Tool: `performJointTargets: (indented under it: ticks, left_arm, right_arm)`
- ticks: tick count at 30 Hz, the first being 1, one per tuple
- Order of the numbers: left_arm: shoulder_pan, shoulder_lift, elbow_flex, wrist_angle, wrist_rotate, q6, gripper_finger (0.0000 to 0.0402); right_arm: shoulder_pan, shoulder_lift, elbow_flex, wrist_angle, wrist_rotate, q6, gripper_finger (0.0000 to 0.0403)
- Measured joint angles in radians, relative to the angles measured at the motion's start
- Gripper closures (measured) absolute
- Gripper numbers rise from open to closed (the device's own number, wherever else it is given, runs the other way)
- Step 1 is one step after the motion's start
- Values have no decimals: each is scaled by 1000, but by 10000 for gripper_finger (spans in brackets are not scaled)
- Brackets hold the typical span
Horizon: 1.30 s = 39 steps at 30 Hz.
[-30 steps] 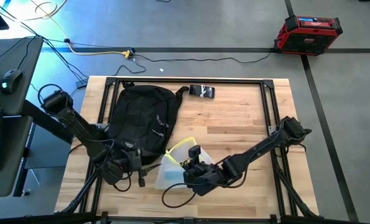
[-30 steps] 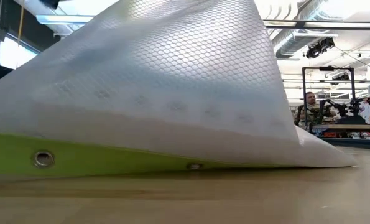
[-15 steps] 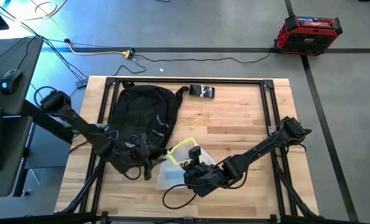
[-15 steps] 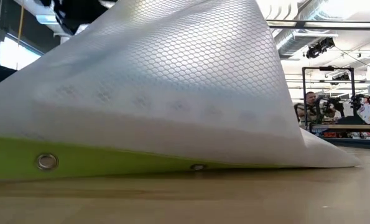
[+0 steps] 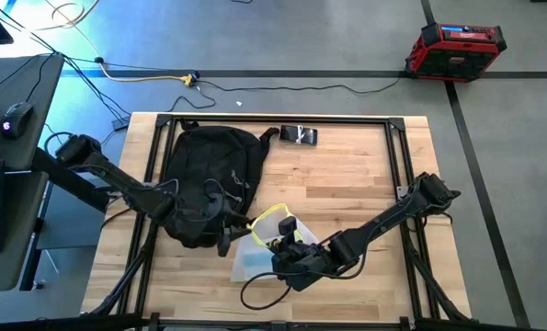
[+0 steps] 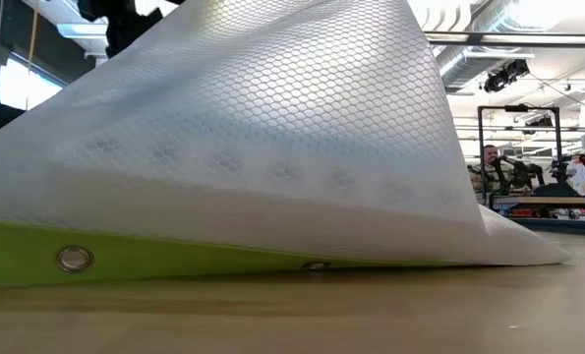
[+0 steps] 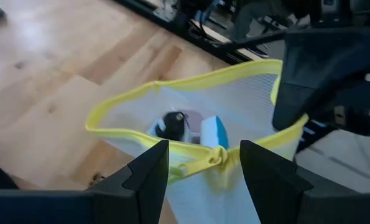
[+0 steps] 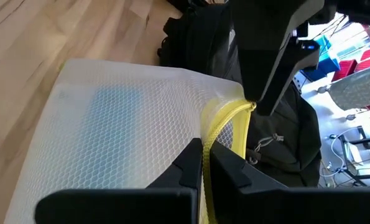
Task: Unpack backpack
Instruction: Close the transparent zip bag
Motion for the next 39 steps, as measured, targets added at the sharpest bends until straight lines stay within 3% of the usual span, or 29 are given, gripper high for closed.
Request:
performJointTargets:
  ticks: [4,12,21,27,39]
  left_arm:
    - [24,0,0,-10,66,-24,224]
    - [22,0,0,-33,79,-34,246]
    - [-2,51,0,-33,121,-31,316]
    - [-13,100,0,31,127,30,393]
    - [-20,16,0,-180,-2,30,401]
  right_arm:
    - [0,0,0,0,-3,2,403]
    - [0,0,0,0,-6,2,403]
    - [0,0,0,0,-7,2,403]
    - [0,0,0,-1,-6,1,403]
    - [-2,21,0,-58,74,108,403]
